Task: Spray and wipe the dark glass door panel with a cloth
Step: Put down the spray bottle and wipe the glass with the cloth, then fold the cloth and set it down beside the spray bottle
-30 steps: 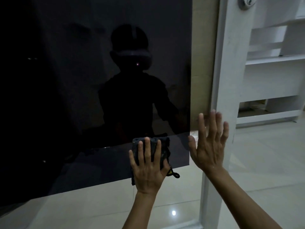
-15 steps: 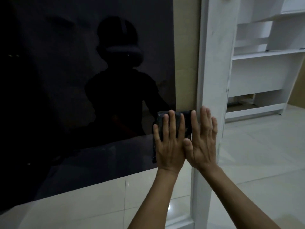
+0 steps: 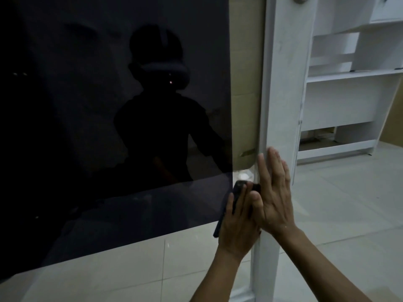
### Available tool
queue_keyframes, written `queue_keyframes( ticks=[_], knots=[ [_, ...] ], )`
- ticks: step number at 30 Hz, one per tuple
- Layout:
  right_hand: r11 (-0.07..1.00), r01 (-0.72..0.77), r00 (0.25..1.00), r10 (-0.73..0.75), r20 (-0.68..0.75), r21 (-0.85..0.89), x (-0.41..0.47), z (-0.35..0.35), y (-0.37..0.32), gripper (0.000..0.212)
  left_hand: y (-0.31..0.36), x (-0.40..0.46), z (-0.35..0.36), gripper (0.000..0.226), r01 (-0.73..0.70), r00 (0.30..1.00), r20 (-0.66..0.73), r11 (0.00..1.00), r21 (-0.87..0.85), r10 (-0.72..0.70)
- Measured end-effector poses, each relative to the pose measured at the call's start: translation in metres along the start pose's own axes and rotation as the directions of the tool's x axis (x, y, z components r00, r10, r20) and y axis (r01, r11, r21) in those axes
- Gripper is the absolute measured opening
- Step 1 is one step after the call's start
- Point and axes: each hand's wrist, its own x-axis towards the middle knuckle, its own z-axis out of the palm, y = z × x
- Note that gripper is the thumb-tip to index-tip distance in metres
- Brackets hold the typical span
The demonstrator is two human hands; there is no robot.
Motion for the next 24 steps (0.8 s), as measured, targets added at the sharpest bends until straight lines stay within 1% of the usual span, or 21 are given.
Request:
queue_keyframes(
  ticks=[2, 4, 6, 8, 10, 11, 13, 14, 15, 16, 19, 20, 21, 22, 23, 24],
  knots=[
    [0.999, -0.02, 1.0, 0.019, 0.016, 0.033, -0.001, -0.001, -0.003, 0.074, 0.006, -0.02, 0.006, 0.091, 0.01, 0.999, 0.054, 0.999, -0.031, -0.008],
    [0.998, -0.039, 0.999, 0.037, 0.037, 0.054, -0.001, -0.002, -0.005, 0.076, 0.012, -0.026, 0.003, 0.09, 0.034, 0.998, 0.054, 0.998, -0.055, -0.031],
    [0.997, -0.055, 0.997, 0.052, 0.057, 0.056, 0.001, -0.005, -0.009, 0.075, 0.016, -0.022, -0.004, 0.082, 0.098, 0.994, 0.063, 0.981, -0.169, -0.088],
    [0.996, -0.068, 0.996, 0.065, 0.062, 0.058, 0.001, -0.007, -0.012, 0.074, 0.025, -0.025, -0.009, 0.07, 0.137, 0.974, 0.215, 0.934, -0.329, -0.067],
    [0.994, -0.085, 0.994, 0.08, 0.072, 0.067, 0.0, -0.01, -0.015, 0.074, 0.034, -0.03, -0.016, 0.061, 0.195, 0.934, 0.358, 0.852, -0.487, -0.009],
    [0.993, -0.092, 0.993, 0.086, 0.076, 0.076, -0.001, -0.011, -0.017, 0.074, 0.036, -0.032, -0.02, 0.065, 0.206, 0.925, 0.379, 0.82, -0.534, 0.015],
    [0.989, -0.112, 0.991, 0.104, 0.085, 0.098, -0.001, -0.014, -0.02, 0.074, 0.039, -0.03, -0.035, 0.084, 0.216, 0.928, 0.372, 0.774, -0.595, 0.027],
    [0.988, -0.113, 0.991, 0.104, 0.087, 0.104, -0.001, -0.016, -0.019, 0.073, 0.039, -0.028, -0.046, 0.089, 0.248, 0.925, 0.38, 0.743, -0.622, 0.01],
    [0.988, -0.112, 0.99, 0.102, 0.093, 0.11, 0.0, -0.017, -0.023, 0.072, 0.035, -0.027, -0.061, 0.091, 0.276, 0.924, 0.381, 0.714, -0.643, -0.014],
    [0.987, -0.113, 0.99, 0.103, 0.092, 0.117, 0.0, -0.018, -0.025, 0.071, 0.032, -0.029, -0.071, 0.089, 0.316, 0.909, 0.415, 0.68, -0.661, -0.019],
    [0.978, -0.153, 0.987, 0.146, 0.062, 0.14, 0.001, -0.018, -0.036, 0.064, 0.013, -0.05, -0.086, 0.09, 0.309, 0.918, 0.39, 0.734, -0.605, -0.065],
    [0.973, -0.184, 0.983, 0.18, 0.043, 0.142, 0.0, -0.019, -0.039, 0.061, 0.006, -0.056, -0.089, 0.086, 0.34, 0.91, 0.405, 0.719, -0.606, -0.089],
    [0.966, -0.213, 0.977, 0.213, 0.019, 0.144, -0.002, -0.019, -0.045, 0.058, -0.002, -0.059, -0.097, 0.074, 0.408, 0.889, 0.436, 0.673, -0.616, -0.14],
    [0.96, -0.232, 0.972, 0.236, -0.01, 0.156, -0.004, -0.018, -0.053, 0.055, -0.011, -0.062, -0.106, 0.059, 0.477, 0.866, 0.46, 0.605, -0.638, -0.198],
    [0.956, -0.237, 0.969, 0.246, -0.03, 0.173, -0.005, -0.015, -0.065, 0.051, -0.024, -0.063, -0.118, 0.053, 0.537, 0.84, 0.471, 0.528, -0.658, -0.268],
    [0.951, -0.239, 0.967, 0.251, -0.037, 0.198, -0.009, -0.015, -0.074, 0.047, -0.032, -0.061, -0.129, 0.053, 0.579, 0.815, 0.475, 0.462, -0.671, -0.332]
  ],
)
